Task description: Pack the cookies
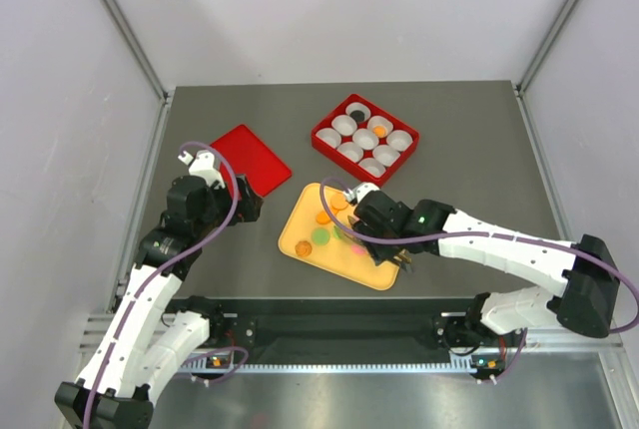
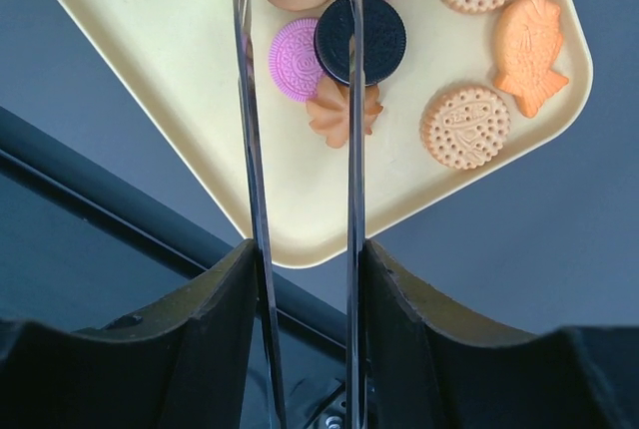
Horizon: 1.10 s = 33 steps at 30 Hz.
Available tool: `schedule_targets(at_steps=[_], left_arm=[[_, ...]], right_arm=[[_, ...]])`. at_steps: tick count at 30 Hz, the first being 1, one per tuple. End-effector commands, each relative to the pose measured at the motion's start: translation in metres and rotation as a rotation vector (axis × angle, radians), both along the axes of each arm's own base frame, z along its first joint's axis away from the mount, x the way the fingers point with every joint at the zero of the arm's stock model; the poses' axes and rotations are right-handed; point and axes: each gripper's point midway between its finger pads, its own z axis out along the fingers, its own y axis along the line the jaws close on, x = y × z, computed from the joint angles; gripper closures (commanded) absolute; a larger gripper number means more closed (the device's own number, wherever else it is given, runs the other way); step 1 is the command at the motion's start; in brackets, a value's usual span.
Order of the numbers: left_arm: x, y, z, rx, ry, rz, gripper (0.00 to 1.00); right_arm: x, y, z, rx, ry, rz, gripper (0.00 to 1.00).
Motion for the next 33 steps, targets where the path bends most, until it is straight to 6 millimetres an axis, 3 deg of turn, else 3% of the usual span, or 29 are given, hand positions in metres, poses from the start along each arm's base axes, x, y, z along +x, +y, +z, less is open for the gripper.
schedule_targets(at_steps=[1,14,23,29,30,33], left_arm=[[0.003,-0.002,0.002,0.001,-0.018,-0.012,0.01],[0.002,-0.001,0.003,0.001,-0.025,-0.009,0.01],[0.002,-0.001,0.004,0.001,-0.028,-0.007,0.01],[0.002,-0.002,0.003,0.001,-0.025,-0.012,0.01],[0.002,-0.002,0.003,0.002,-0.023,-0.01,0.01],[0.003,-0.002,0.002,0.002,-0.019,-0.01,0.01]], right_arm=[[0.001,0.006,0.008,0.023,-0.026,-0.001,0.57],[0.015,0.002,0.044,0.036,-0.113,-0.018,0.59],[0.043,0.001,0.079,0.085,-0.176,-0.049,0.59],[0.099,-0.013,0.108,0.14,-0.254,-0.157,0.59],[0.117,-0.02,0.116,0.163,-0.281,-0.201,0.59],[0.148,-0.034,0.12,0.177,-0.302,-0.279,0.59]])
